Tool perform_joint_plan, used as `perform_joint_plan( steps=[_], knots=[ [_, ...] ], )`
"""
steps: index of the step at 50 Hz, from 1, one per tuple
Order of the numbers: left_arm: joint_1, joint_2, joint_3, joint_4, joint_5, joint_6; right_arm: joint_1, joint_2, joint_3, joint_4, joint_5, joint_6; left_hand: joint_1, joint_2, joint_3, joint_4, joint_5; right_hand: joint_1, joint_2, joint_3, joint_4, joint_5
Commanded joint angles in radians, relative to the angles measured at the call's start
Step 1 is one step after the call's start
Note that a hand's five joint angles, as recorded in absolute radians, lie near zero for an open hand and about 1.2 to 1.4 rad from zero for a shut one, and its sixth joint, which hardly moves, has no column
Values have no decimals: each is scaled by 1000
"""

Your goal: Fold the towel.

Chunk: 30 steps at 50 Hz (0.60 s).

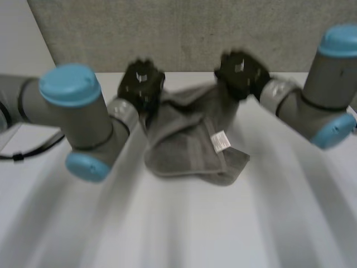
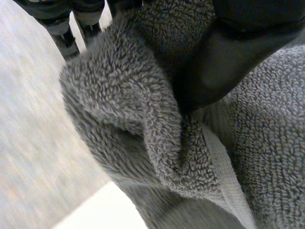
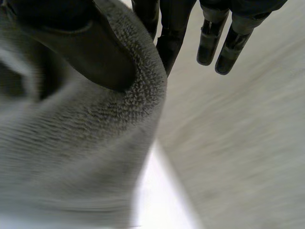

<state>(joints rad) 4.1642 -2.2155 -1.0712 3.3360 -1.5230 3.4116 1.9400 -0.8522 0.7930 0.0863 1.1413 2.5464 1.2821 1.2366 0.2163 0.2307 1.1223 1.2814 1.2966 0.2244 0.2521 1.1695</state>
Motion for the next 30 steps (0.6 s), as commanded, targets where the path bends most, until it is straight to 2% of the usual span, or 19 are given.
perform_joint_plan(
  steps=[1,2,5,7,8,10,14,15,16,18,19,21,24,25,26,27,28,29,30],
  knots=[
    [5,100,178,92,53,52,80,-137,-230,-227,159,138,114,160,-42,-56,99,115,100,-50,-78,52],
    [2,164,166,124,75,52,77,-212,-200,-281,155,202,114,160,-42,-56,99,115,100,-50,-78,52],
    [8,229,135,155,106,52,73,-275,-156,-303,137,264,114,160,-42,-56,99,115,100,-50,-78,52],
    [30,327,42,218,173,40,51,-332,-36,-316,69,331,114,160,-42,-56,99,115,100,-50,-78,52],
    [30,327,42,218,173,40,51,-332,-35,-316,69,331,114,160,-42,-56,99,115,100,-50,-78,52],
    [60,376,-60,264,231,37,39,-367,108,-304,10,304,114,160,-42,-56,99,115,100,-50,-78,52],
    [85,389,-181,269,293,41,33,-418,292,-300,-32,226,88,134,-42,-56,73,115,100,-50,-78,52],
    [94,390,-246,266,323,43,22,-430,387,-298,-43,175,-46,0,-42,-56,-60,115,100,-50,-78,52],
    [94,390,-246,266,323,43,22,-430,388,-298,-43,175,-47,-1,-42,-56,-62,115,100,-50,-78,52],
    [109,387,-379,260,384,58,-2,-439,579,-298,-51,64,-362,-317,-42,-56,-377,115,100,-50,-78,52],
    [110,387,-380,260,385,58,-3,-439,580,-298,-51,63,-364,-319,-42,-56,-379,115,100,-50,-78,52],
    [128,376,-491,257,435,121,-18,-439,730,-300,-45,-38,-683,-637,-42,-56,-698,115,100,-50,-78,52],
    [134,361,-541,253,448,167,-19,-436,787,-300,-40,-81,-722,-677,-42,-56,-737,115,100,-50,-78,52],
    [139,334,-577,246,451,213,-19,-433,837,-300,-35,-115,-740,-694,-42,-56,-754,-70,-85,-50,-78,-133],
    [145,306,-602,234,449,259,-18,-429,877,-303,-32,-132,-812,-767,-42,-56,-827,-627,-642,-50,-78,-690],
    [145,306,-602,234,449,259,-18,-429,878,-303,-32,-132,-813,-768,-42,-56,-828,-633,-648,-50,-78,-695],
    [145,281,-624,209,448,297,-16,-427,903,-301,-31,-130,-967,-922,-42,-56,-982,-1107,-1122,-50,-78,-1170],
    [140,263,-633,180,445,328,-13,-426,925,-301,-31,-121,-1085,-1040,-42,-56,-1100,-1107,-1122,-50,-78,-1170],
    [140,263,-633,180,445,328,-13,-426,925,-301,-31,-121,-1086,-1041,-42,-56,-1101,-1107,-1122,-50,-78,-1170]
  ],
)
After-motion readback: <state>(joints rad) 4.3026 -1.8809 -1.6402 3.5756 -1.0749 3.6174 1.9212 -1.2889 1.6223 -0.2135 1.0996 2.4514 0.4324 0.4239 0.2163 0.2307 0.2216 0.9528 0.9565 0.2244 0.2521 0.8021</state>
